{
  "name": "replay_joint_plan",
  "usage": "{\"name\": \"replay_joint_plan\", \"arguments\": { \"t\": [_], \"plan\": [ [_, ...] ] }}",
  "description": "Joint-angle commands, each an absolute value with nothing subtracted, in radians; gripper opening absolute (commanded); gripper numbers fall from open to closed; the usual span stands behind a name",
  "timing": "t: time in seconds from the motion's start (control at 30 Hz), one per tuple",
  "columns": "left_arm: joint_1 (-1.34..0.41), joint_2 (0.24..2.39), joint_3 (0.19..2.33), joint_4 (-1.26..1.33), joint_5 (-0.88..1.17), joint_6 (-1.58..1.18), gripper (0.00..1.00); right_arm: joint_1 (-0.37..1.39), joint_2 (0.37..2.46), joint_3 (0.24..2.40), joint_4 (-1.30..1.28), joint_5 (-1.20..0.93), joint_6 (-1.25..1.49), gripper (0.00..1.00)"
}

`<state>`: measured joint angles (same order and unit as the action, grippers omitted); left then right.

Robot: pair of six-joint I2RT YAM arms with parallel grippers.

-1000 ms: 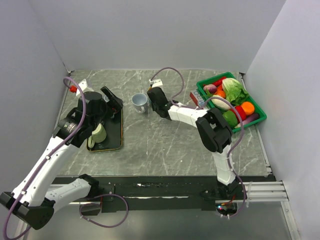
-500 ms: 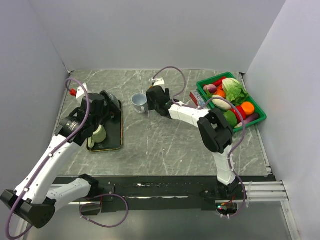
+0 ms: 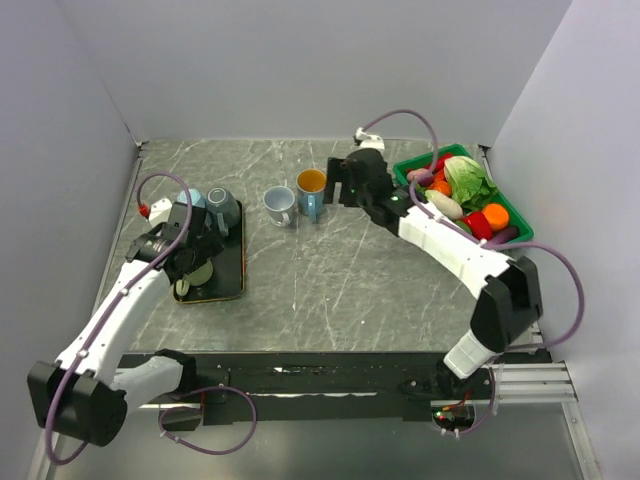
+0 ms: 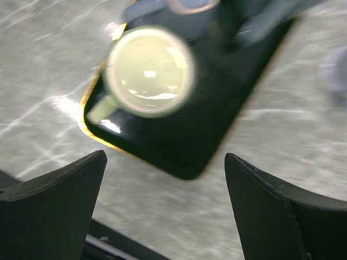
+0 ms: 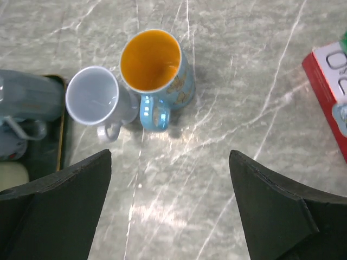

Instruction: Turn the mug right side up

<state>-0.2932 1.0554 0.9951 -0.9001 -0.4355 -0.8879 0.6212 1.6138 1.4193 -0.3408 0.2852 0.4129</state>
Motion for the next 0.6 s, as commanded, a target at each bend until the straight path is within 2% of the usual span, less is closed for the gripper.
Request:
{"name": "replay_joint_plan", "arguments": {
  "t": [0.0,0.3,0.57],
  "plan": [
    [-0.215,1.083,0.951,-0.832,-0.401,-0.706,0.96,0.585,1.534,1.341,-0.423,0.177,0.483,0.95],
    [-0.092,1.123,0.882,-0.644,-0.269,-0.531,0.96,0.529,1.486,1.316,-0.485,0.124,0.495,0.94],
    [-0.028,1.131,0.782,-0.534,-0.146,-0.531,0.96,0.506,1.474,1.322,-0.500,0.107,0.483,0.93]
  ]
}}
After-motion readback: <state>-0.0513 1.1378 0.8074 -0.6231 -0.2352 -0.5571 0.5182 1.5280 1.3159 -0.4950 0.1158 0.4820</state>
